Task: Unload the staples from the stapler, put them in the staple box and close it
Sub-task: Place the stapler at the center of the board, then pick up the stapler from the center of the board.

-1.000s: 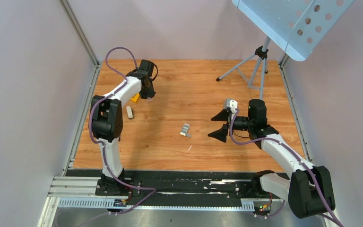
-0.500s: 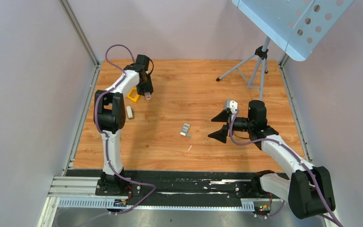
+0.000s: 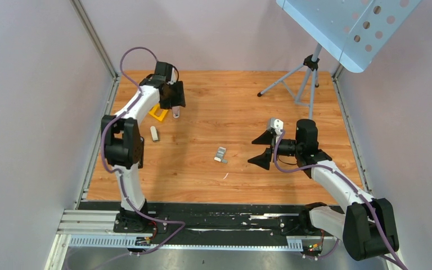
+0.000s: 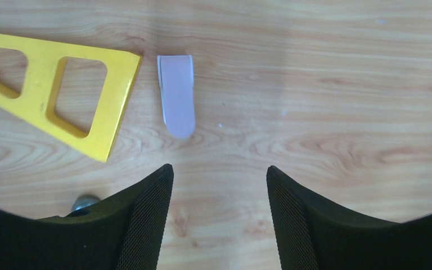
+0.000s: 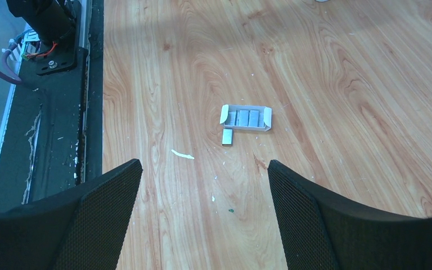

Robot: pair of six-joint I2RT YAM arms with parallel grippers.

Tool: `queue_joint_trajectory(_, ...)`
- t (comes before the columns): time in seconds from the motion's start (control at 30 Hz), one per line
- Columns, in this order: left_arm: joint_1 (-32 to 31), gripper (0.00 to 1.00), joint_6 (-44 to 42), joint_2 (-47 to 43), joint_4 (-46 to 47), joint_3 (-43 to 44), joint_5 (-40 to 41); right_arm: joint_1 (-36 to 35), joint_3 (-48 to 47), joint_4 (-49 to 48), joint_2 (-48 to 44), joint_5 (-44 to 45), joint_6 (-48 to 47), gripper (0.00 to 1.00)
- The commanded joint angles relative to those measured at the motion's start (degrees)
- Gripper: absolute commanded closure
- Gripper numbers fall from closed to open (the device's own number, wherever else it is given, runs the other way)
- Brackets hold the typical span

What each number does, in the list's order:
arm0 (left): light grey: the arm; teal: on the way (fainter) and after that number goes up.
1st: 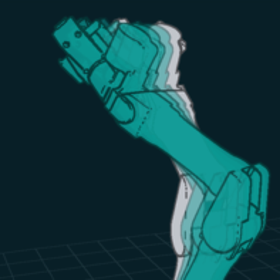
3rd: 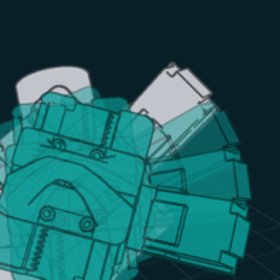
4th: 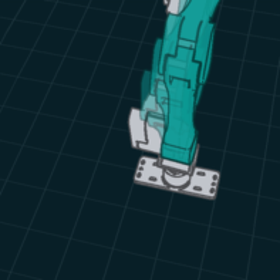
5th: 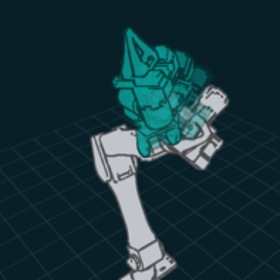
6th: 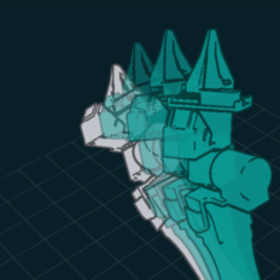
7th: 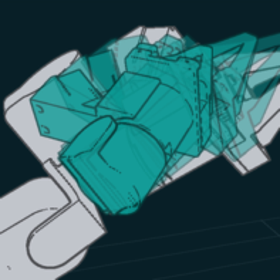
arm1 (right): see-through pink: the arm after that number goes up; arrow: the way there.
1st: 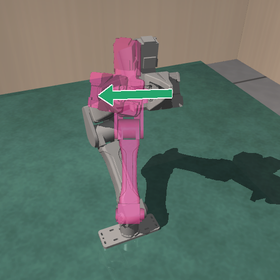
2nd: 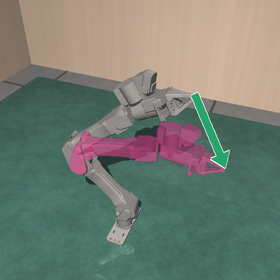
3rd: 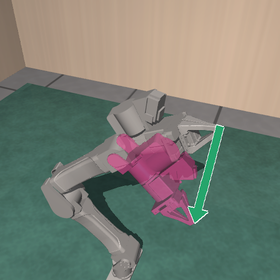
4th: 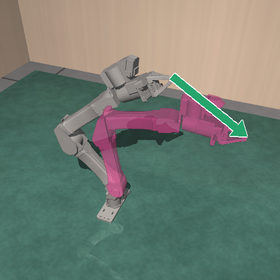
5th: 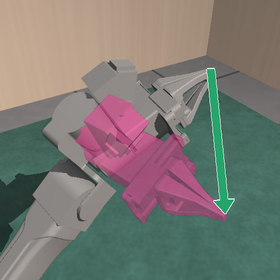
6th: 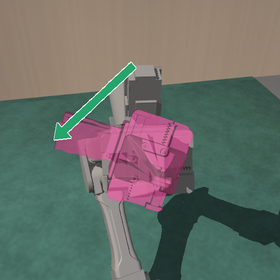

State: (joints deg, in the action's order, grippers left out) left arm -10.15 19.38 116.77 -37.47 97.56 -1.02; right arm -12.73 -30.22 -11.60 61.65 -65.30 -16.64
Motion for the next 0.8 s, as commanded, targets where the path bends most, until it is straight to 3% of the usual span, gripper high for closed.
queue_joint_trajectory(0.0,0.4,0.35,-5.5,-14.7,9.5,-7.5,-4.8,0.8,0.9,-1.0,-0.9,-1.0,0.4,0.13)
queue_joint_trajectory(0.17,0.4,0.32,-6.1,-31.8,19.2,-24.9,-1.6,0.9,1.1,-1.0,-0.8,-1.3,0.3,0.13)
queue_joint_trajectory(0.27,0.3,0.19,-6.1,-41.4,22.5,-34.7,3.0,0.8,1.2,-1.0,-0.7,-1.5,0.1,0.12)
queue_joint_trajectory(0.37,0.4,0.01,-4.9,-49.4,23.5,-42.7,9.0,0.8,1.3,-1.1,-0.5,-1.7,0.0,0.12)
queue_joint_trajectory(0.47,0.7,0.0,-3.0,-55.8,24.9,-50.1,13.2,0.8,1.5,-1.4,-0.1,-1.9,0.2,0.12)
queue_joint_trajectory(0.6,2.1,0.0,-0.4,-58.7,26.8,-55.7,11.0,0.7,1.6,-1.3,0.3,-1.6,0.4,0.11)
queue_joint_trajectory(0.77,4.0,0.01,1.8,-53.2,26.5,-55.5,10.0,0.7,1.0,0.6,0.7,3.3,1.4,0.1)
